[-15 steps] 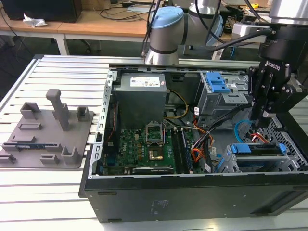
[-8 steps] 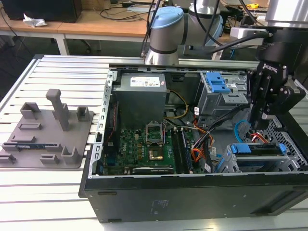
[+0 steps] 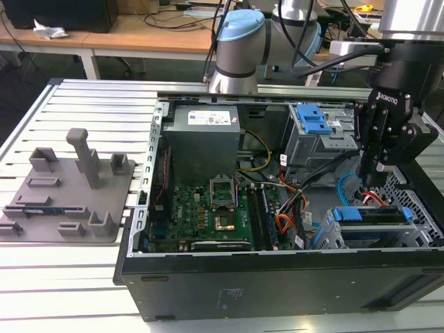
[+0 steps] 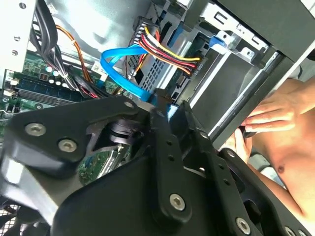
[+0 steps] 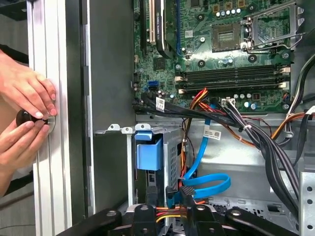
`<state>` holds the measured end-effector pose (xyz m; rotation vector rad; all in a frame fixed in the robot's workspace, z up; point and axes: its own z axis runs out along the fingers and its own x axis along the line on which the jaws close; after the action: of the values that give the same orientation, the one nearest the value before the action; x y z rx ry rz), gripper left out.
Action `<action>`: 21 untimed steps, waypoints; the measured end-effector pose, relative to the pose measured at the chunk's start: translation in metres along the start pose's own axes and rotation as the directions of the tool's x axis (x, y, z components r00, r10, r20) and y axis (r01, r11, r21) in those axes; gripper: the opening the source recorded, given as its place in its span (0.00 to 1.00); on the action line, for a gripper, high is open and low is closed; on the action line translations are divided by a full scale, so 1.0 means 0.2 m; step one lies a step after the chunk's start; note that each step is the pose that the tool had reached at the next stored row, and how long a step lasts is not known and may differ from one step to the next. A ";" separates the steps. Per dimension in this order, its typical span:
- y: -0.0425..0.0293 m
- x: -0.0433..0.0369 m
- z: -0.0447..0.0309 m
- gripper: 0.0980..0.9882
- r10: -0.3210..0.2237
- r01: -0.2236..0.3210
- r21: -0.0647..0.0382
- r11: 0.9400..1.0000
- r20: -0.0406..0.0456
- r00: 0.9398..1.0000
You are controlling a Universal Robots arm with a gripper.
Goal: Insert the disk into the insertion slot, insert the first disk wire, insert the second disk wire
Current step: 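Insert the second disk wire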
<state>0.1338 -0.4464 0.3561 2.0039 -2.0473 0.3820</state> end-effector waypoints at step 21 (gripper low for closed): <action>-0.069 -0.021 0.020 0.07 -0.019 0.018 -0.014 1.000 -0.005 1.000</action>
<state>0.1477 -0.4441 0.3510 2.0102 -2.0214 0.3678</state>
